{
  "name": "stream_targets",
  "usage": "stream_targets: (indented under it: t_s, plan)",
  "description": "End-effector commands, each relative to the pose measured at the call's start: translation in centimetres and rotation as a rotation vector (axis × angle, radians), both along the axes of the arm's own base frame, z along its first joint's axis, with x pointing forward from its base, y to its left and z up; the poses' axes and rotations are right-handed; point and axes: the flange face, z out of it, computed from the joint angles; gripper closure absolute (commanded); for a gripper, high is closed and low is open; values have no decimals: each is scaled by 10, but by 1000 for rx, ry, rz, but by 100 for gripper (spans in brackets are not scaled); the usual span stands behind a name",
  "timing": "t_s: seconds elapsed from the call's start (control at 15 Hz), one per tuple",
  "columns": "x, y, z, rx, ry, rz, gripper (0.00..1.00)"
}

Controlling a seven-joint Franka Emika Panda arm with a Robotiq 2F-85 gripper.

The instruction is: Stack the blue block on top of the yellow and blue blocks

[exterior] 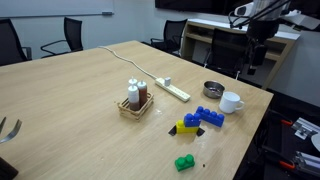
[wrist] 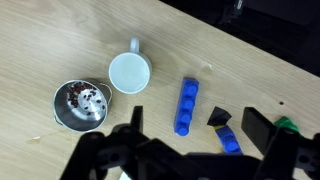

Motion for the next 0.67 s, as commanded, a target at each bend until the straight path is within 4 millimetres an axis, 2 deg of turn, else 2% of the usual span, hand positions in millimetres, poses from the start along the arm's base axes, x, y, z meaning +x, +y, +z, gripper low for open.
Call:
stream_targets:
  t_s: [0.0, 0.33, 0.6]
  plan:
    - [4, 11, -17, 46, 25, 45, 0]
    - [10, 34, -65, 157, 87, 170, 0]
    - [18, 40, -104, 223, 169, 314, 0]
